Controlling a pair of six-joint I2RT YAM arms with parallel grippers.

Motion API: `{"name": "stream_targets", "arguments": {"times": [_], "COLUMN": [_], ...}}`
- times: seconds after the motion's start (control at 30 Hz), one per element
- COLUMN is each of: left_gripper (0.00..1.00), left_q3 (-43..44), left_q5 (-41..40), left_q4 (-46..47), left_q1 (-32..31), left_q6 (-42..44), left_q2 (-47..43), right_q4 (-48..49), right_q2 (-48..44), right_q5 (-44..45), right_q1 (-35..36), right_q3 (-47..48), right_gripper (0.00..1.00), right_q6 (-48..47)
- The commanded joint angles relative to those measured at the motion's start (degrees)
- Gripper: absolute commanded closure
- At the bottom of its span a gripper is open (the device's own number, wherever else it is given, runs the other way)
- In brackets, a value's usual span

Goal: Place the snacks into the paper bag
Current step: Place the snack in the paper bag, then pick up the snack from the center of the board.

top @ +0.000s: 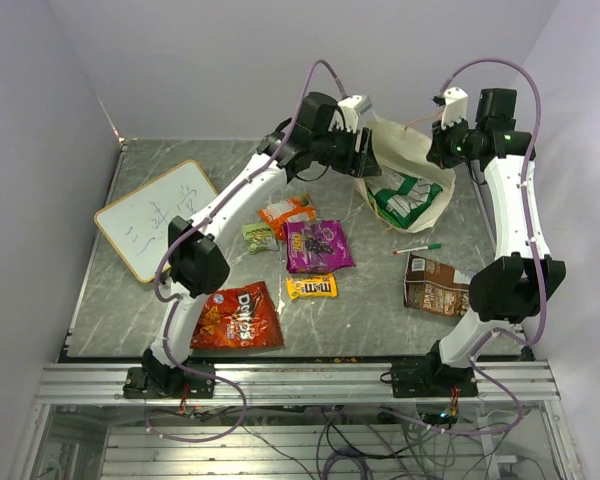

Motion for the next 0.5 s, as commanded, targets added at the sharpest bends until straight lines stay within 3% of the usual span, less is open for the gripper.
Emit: {"name": "stream_targets", "arguments": {"times": [0.0,0.47], "left_gripper": [0.28,0.24], "left_q3": [-0.8,-19.3], "left_q5": [4.5,-6.9], "left_q4": [0.4,-11.8], "left_q1": [-0.2,-0.1], "left_q6": [9.3,36.6], "left_q2": [-7.5,-25.1], "right_q4": [0.2,2.7], "right_q2": [1.5,0.0], "right_q5": [2.1,1.8], "right_q1": [-0.1,-0.8], "right_q3": [2.3,1.1], "right_gripper": [1.00,1.00], "right_q6": [2.2,5.4]}}
